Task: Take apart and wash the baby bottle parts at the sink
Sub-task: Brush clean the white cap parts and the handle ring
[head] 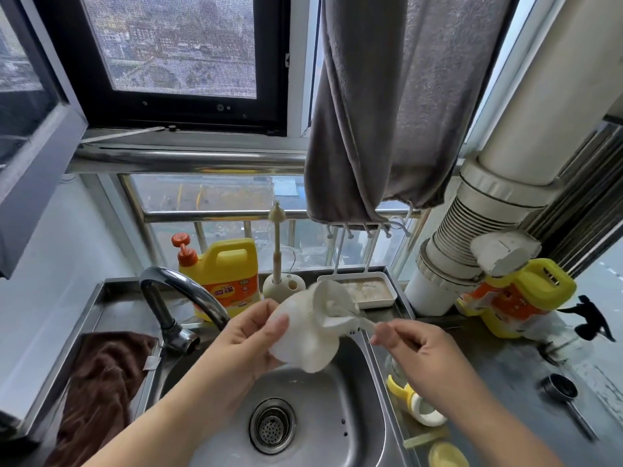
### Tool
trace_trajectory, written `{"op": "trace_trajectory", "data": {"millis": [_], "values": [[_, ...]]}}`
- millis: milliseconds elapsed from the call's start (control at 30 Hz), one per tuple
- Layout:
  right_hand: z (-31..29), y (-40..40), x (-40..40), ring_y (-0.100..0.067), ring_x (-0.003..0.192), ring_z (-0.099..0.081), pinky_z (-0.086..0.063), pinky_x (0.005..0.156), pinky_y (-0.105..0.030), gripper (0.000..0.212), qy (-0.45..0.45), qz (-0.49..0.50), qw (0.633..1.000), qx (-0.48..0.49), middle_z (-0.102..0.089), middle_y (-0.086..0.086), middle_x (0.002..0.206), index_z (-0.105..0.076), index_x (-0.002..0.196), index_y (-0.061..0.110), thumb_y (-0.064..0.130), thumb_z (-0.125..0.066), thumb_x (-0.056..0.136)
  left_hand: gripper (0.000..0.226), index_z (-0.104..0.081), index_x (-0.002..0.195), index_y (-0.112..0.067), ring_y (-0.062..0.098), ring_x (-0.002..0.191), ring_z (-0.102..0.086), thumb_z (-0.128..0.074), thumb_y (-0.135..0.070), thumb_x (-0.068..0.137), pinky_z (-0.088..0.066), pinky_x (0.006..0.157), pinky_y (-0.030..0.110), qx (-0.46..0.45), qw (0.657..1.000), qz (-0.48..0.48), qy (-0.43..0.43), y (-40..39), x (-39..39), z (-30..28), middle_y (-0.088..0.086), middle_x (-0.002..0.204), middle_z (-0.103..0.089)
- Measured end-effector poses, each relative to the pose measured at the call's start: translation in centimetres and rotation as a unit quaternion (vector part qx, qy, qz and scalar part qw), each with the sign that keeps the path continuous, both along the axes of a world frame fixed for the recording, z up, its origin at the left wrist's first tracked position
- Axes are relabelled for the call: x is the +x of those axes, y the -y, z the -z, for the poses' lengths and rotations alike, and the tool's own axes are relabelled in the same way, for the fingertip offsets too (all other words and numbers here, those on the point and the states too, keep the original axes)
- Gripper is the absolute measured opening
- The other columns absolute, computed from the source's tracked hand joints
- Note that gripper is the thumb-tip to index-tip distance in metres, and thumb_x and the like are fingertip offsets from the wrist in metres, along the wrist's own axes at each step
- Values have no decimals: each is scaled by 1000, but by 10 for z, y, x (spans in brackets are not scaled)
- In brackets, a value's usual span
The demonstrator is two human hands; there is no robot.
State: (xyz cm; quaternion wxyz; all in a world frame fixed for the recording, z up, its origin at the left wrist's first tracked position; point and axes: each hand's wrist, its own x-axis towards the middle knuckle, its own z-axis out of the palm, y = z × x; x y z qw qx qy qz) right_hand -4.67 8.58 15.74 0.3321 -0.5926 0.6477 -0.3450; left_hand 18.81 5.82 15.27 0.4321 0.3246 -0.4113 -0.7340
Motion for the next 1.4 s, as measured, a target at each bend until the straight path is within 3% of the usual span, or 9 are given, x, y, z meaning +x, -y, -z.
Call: {"op": "trace_trajectory", "data": {"millis": [167, 300, 433, 567, 733, 867, 1033, 1233, 1400], "values": [[2, 0, 0, -5, 41, -33, -26, 51, -24, 42, -14, -12, 1000, -1, -40, 10, 42, -70, 77, 24, 61, -50, 76, 14, -74, 89, -25, 14, 85, -64, -68, -34, 80, -51, 84, 27, -29, 992, 46, 115, 6, -2, -4, 2, 91, -71], [2, -3, 2, -4, 44, -38, -26, 49, -17, 41, -43, -28, 999, -6, -41, 12, 43, -70, 76, 22, 58, -51, 77, 19, -71, 90, -15, 13, 87, -63, -64, -23, 73, -45, 86, 25, -86, 970, 55, 220, 12, 3, -1, 1, 91, -71], [3, -4, 5, -4, 48, -40, -30, 50, -17, 38, -77, -44, 996, -20, -44, 12, 47, -69, 75, 25, 59, -51, 79, 17, -64, 104, -16, 14, 96, -63, -65, -11, 87, -46, 90, 33, -94, 972, 49, 210, 8, -6, 2, 5, 102, -70], [0, -3, -1, -4, 46, -41, -29, 48, -17, 41, -69, -42, 996, -24, -46, 14, 47, -69, 75, 23, 59, -51, 77, 9, -67, 89, -17, 19, 89, -59, -63, -25, 89, -44, 94, 47, -112, 977, 24, 182, 7, -5, 5, 12, 94, -66], [-9, -2, -17, -3, 39, -38, -29, 45, -13, 45, -44, 9, 999, -21, -41, 12, 40, -71, 79, 14, 53, -50, 78, 24, -67, 82, -19, 10, 79, -57, -64, -41, 74, -46, 75, 21, -158, 974, 38, 157, 6, 1, 6, 1, 80, -62], [-14, -1, -3, -3, 49, -45, -32, 50, -14, 35, -66, -48, 994, -67, -49, 16, 49, -71, 77, 21, 51, -53, 83, 33, -67, 93, -15, 17, 88, -59, -64, -42, 74, -46, 83, 31, -184, 970, 28, 154, 5, -3, 7, 16, 93, -63], [-19, 0, -20, -3, 42, -39, -31, 47, -15, 41, -55, -6, 998, -42, -43, 12, 42, -71, 78, 20, 56, -49, 78, 23, -63, 80, -17, 9, 77, -52, -62, -40, 78, -41, 71, 18, -189, 971, 40, 143, 3, 1, 2, 1, 78, -58], [-18, -2, -3, -2, 52, -47, -32, 49, -17, 40, -79, -75, 992, -67, -58, 7, 59, -71, 78, 23, 57, -51, 80, 32, -67, 93, -15, 16, 88, -58, -71, -41, 74, -45, 85, 34, -174, 977, 36, 119, 1, 1, 1, 12, 91, -63], [-17, -2, -21, -3, 41, -37, -29, 45, -14, 42, -52, -25, 998, -31, -43, 11, 43, -70, 78, 24, 60, -49, 76, 41, -66, 82, -13, 18, 78, -53, -80, -49, 67, -37, 84, 43, -135, 989, 11, 55, 3, 8, -3, 7, 79, -58]]}}
